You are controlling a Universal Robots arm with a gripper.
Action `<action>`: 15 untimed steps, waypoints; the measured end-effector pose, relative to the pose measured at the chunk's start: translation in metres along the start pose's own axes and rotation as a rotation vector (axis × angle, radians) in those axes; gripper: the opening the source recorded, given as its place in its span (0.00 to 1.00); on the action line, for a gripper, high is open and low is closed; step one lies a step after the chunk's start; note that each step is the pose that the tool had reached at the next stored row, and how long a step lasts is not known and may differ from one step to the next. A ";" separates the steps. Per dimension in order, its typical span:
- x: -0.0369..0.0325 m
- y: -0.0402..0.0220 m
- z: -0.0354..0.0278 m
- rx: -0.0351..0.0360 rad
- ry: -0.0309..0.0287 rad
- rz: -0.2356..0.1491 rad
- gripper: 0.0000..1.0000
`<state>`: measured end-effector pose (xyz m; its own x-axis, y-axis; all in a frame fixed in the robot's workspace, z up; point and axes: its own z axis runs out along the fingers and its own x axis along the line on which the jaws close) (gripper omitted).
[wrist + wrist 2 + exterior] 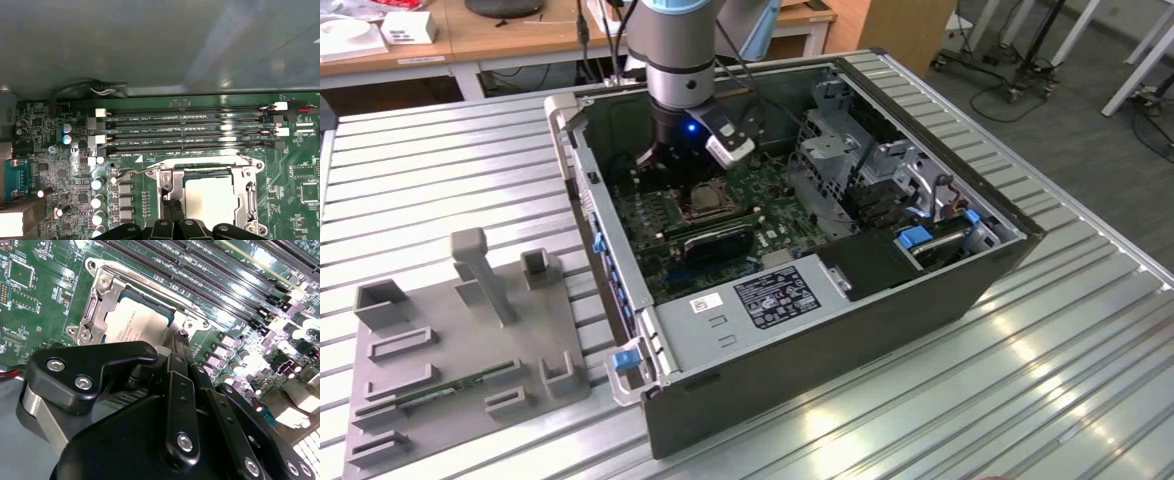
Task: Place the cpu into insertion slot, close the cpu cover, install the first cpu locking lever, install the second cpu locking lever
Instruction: 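Close the cpu cover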
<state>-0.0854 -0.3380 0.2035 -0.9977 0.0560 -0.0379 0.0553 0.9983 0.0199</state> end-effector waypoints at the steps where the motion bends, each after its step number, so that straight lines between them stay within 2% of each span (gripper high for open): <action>1: 0.0000 0.0000 -0.0010 0.0000 -0.0001 0.000 0.11; 15: -0.0009 0.0004 -0.0227 0.0000 0.0000 0.000 0.11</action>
<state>-0.0854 -0.3380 0.2262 -0.9977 0.0560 -0.0379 0.0553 0.9983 0.0198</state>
